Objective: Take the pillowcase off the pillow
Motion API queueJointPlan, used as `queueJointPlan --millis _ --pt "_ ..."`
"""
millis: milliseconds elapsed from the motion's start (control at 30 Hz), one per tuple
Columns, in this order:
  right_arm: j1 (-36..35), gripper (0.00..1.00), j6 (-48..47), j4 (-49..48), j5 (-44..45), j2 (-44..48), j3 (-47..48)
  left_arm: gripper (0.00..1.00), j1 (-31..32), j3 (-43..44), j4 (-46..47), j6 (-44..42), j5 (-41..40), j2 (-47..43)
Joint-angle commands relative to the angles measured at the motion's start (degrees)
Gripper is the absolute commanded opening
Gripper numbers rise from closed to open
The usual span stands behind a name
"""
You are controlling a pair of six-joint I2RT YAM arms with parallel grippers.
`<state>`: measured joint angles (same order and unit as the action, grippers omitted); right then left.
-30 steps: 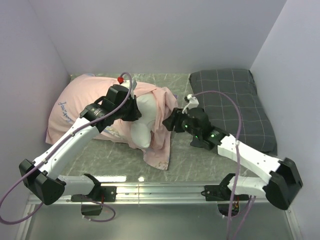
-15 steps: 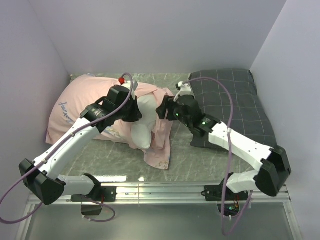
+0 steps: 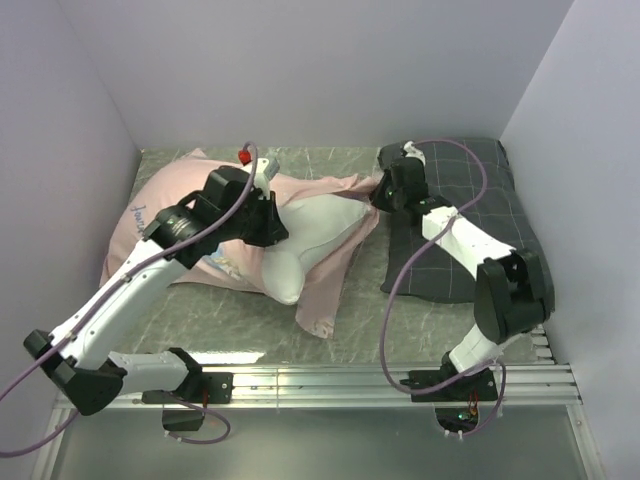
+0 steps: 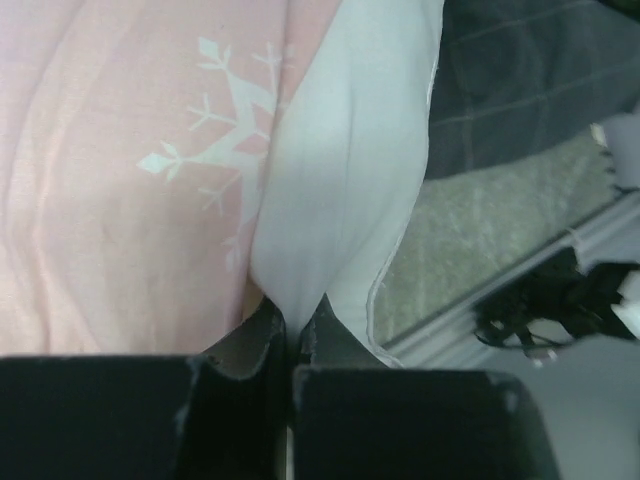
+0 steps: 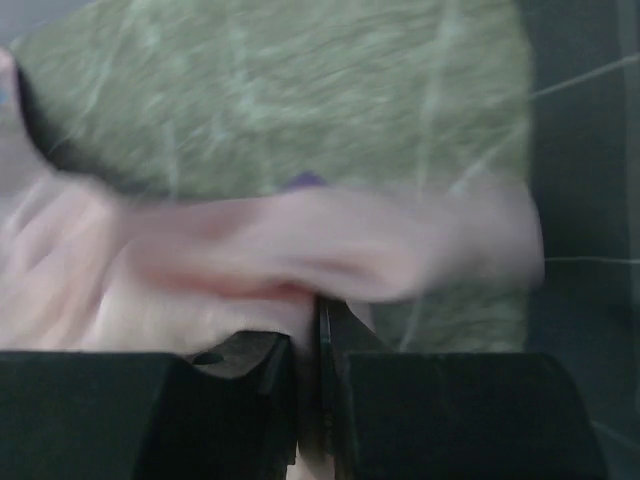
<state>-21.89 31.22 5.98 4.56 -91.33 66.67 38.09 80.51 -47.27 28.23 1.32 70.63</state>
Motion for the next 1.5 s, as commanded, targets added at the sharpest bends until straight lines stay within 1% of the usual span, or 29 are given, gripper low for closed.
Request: queueJointPlan --millis 0,100,133,167,200,233,267,300,333,367,400,433,467,500,567,600,667,700,800,900,967,1067,1133,1233,1300,1333,1367,1400,1467 --pt "3.69 0.15 1.29 -0.97 -3.58 -3.67 2.84 0.0 0.85 7.64 2.71 -1.86 8.59 -6.12" --pt "5.09 0.14 3.05 -4.56 -11.57 -7.45 4.6 0.0 0.85 11.24 1.39 -2.39 10.37 -7.35" --pt "5.36 0.13 3.92 -7.7 -17.68 -9.03 4.43 0.0 0.85 12.73 1.73 -2.3 10.11 -7.7" --pt "5.45 0.13 6.46 -10.43 -20.96 -9.48 3.82 0.0 0.85 13.09 2.61 -1.87 10.1 -8.57" --pt "5.45 0.14 7.79 -13.59 -23.6 -9.74 1.9 0.01 0.85 13.18 5.49 -1.34 9.49 -9.1" --pt "4.85 0.15 9.45 -20.58 -27.28 -10.53 1.01 0.0 0.85 13.18 6.91 -0.46 8.53 -9.54" --pt "4.32 0.15 12.6 -23.79 -32.28 -10.97 0.22 0.01 0.85 13.18 8.75 1.55 7.3 -10.16" --pt "3.7 0.17 13.77 -26.69 -34.24 -11.5 -1.01 0.0 0.85 12.92 10.68 2.61 5.46 -10.42" --pt "1.61 0.18 14.73 -32.29 -35.74 -12.2 -1.72 0.0 0.85 11.61 15.75 4.01 0.92 -11.03" --pt "0.46 0.19 16.48 -35.04 -38.02 -12.64 -2.25 0.01 0.85 10.47 18.85 7.33 -1.13 -12.35" --pt "-0.95 0.23 17.28 -37.59 -38.74 -12.91 -3.47 0.01 0.85 9.06 22.01 9.28 -4.28 -13.06" --pt "-2.18 0.24 17.99 -42.23 -39.09 -13.34 -4.09 0.0 0.85 6.09 25.78 11.13 -9.79 -13.76" --pt "-4.89 0.25 19.04 -44.02 -38.75 -13.61 -4.71 0.01 0.85 4.84 31.91 13.93 -12.63 -14.55" --pt "-6.05 0.31 19.57 -45.34 -38.14 -13.7 -6.02 0.0 0.85 3.87 34.5 15.44 -15.44 -14.47" --pt "-8.85 0.36 21.32 -49.91 -37.34 -13.7 -7.69 0.01 0.85 2.72 39.33 18.51 -21.94 -12.81" --pt "-9.57 0.42 21.6 -51.05 -36.21 -13.61 -9.27 0.0 0.85 2.98 40.05 18.96 -23.63 -11.75" --pt "-11.24 0.49 19.59 -50.02 -34.54 -12.74 -10.07 0.0 0.85 5.17 40.15 20.11 -26.01 -7.45" --pt "-12.64 0.56 18.36 -48.71 -31.92 -12.21 -10.94 0.0 0.85 5.88 40.84 19.76 -26.19 -6.13" --pt "-14.84 0.64 13.44 -43.18 -25.94 -8.53 -13.23 0.01 1.02 8.26 41.19 19.15 -28.82 -1.12" --pt "-15.72 0.68 11.41 -40.44 -20.75 -6.15 -16.56 0.0 1.2 8.35 41.12 18.26 -31.37 2.84" --pt "-16.16 0.68 10.7 -37.36 -14.42 -2.99 -18.76 0.01 1.29 7.74 41.55 17.57 -31.91 5.38" --pt "-18.09 0.68 11.14 -38.4 -6.35 3.51 -26.22 0.0 1.2 7.03 42.17 17.39 -32.26 8.46" --pt "-19.67 0.68 11.75 -39.64 -4.74 8.26 -31.41 0.01 1.2 7.03 42.25 17.21 -32.08 10.65" --pt "-21.7 0.68 12.29 -36.83 -0.88 15.55 -35.64 0.01 1.11 6.76 42.52 17.12 -30.77 12.42" --pt "-23.98 0.69 11.93 -33.77 2.99 20.55 -37.75 0.0 1.11 6.42 42.08 17.21 -30.33 13.92" --pt "-24.6 0.7 11.41 -30.27 3.78 26.06 -38.19 0.01 1.11 5.54 42.25 17.21 -29.98 14.36" --pt "-25.13 0.7 11.06 -27.97 4.4 29.07 -38.28 0.0 1.11 4.84 43.3 17.12 -28.67 14.53" --pt "-25.39 0.71 10.79 -23.25 5.54 35.11 -38.02 0.01 1.2 3.61 43.83 16.95 -28.31 14.62" --pt "-25.66 0.76 9.04 -18.92 7.56 41.03 -36.37 0.01 1.29 2.38 44.8 16.95 -26.04 15.15"
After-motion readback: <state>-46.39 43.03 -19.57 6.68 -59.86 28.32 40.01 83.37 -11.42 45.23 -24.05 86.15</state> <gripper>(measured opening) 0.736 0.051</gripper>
